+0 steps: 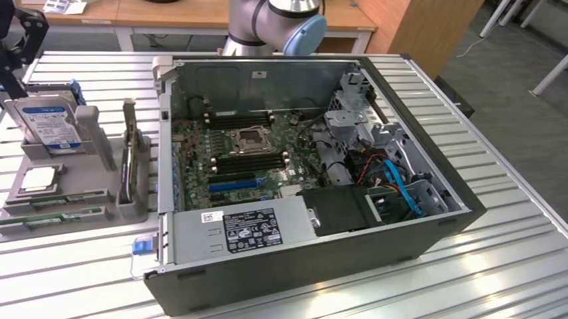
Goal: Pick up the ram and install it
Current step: 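Pick up the ram and move it above insertion slot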
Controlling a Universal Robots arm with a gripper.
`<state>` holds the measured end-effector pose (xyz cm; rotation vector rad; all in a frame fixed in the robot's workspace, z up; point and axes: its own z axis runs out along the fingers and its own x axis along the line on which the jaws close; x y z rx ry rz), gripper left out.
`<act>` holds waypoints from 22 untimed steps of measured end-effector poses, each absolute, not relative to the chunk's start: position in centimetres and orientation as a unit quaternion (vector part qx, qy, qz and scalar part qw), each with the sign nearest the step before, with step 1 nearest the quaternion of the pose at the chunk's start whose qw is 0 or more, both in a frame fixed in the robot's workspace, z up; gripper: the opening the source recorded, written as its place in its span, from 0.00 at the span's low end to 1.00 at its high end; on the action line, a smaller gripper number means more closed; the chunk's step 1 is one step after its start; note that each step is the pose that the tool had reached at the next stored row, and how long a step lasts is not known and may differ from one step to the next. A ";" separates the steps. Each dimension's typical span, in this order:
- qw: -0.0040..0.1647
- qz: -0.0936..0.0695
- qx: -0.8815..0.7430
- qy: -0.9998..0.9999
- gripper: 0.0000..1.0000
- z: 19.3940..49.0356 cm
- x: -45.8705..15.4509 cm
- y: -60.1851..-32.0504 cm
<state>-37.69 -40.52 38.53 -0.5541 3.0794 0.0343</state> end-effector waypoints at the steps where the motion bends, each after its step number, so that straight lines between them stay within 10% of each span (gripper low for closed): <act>1: 0.005 0.011 -0.184 0.983 0.11 38.4 -37.7 -40.5; 22: -0.005 0.013 -0.364 0.931 0.11 35.2 -37.7 -40.5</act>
